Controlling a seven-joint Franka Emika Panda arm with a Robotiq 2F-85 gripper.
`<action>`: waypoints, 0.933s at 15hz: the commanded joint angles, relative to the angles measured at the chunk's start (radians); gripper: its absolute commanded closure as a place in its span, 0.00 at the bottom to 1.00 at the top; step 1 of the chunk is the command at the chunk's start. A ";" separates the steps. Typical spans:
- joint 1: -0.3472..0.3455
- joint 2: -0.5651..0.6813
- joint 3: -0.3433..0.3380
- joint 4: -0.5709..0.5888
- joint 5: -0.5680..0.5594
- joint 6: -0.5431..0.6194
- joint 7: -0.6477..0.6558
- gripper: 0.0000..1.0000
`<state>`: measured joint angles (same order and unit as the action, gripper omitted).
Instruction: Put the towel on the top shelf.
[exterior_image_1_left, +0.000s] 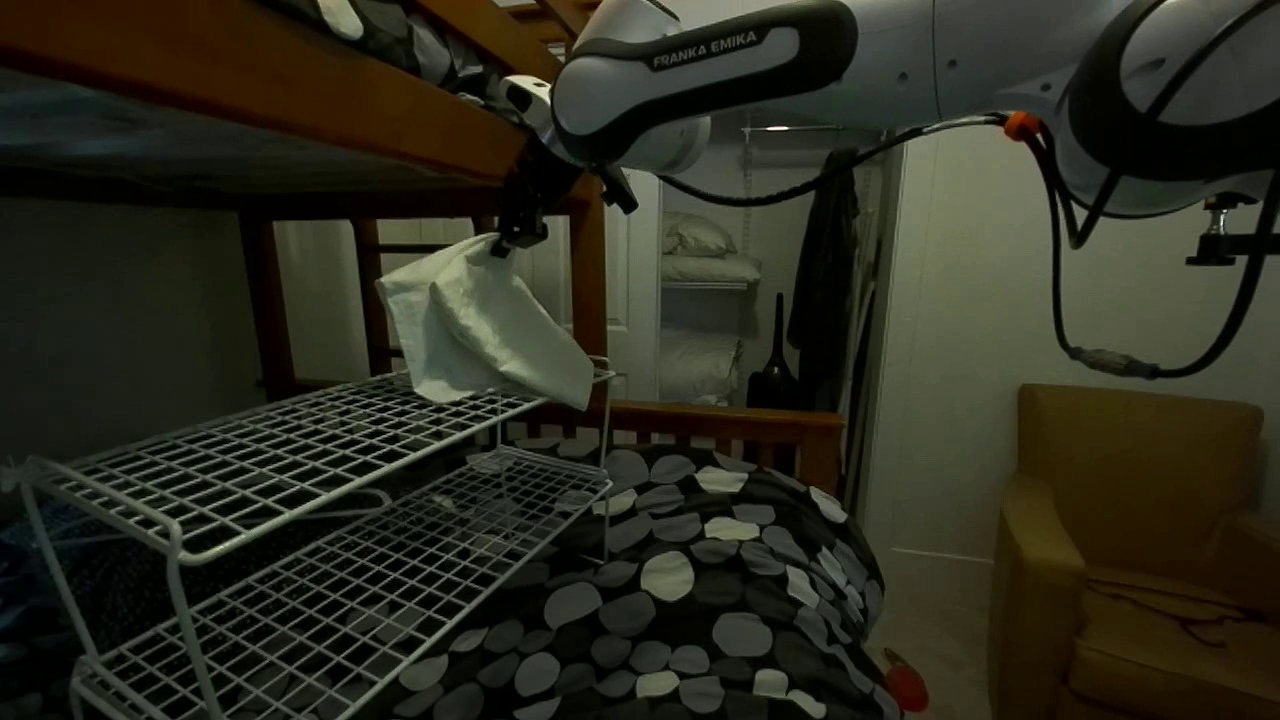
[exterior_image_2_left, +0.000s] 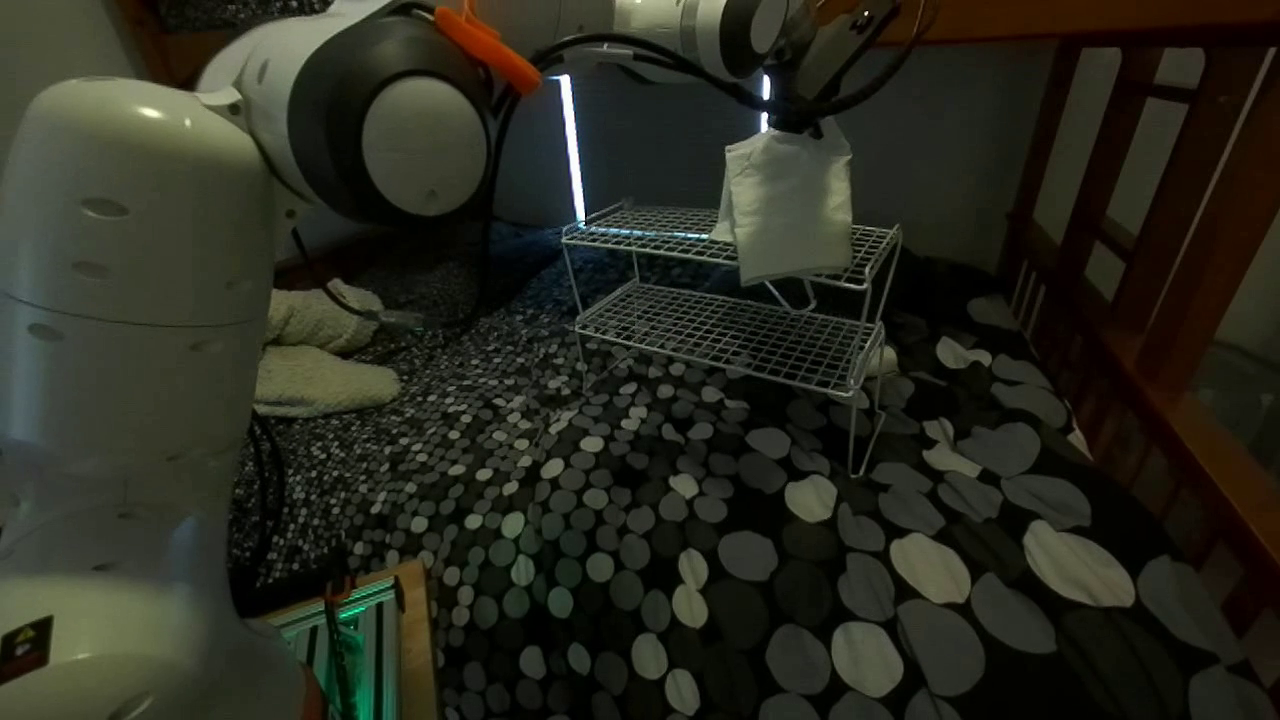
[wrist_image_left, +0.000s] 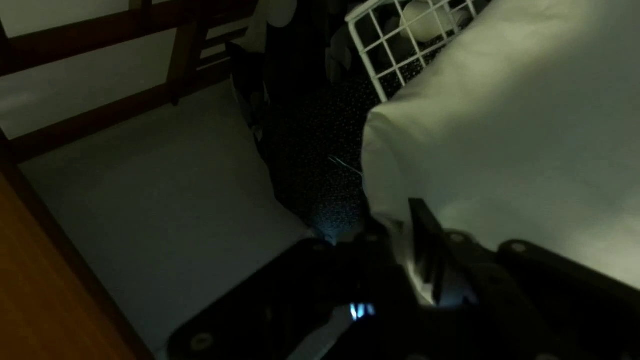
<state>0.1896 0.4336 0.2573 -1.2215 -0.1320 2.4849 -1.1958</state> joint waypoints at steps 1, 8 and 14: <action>-0.013 -0.006 0.014 -0.035 0.031 0.059 -0.002 0.48; -0.007 -0.039 0.006 -0.049 0.038 0.018 0.040 0.00; 0.003 -0.139 -0.011 -0.060 0.040 -0.224 0.206 0.00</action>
<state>0.1916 0.3750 0.2630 -1.2326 -0.0932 2.3583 -1.0738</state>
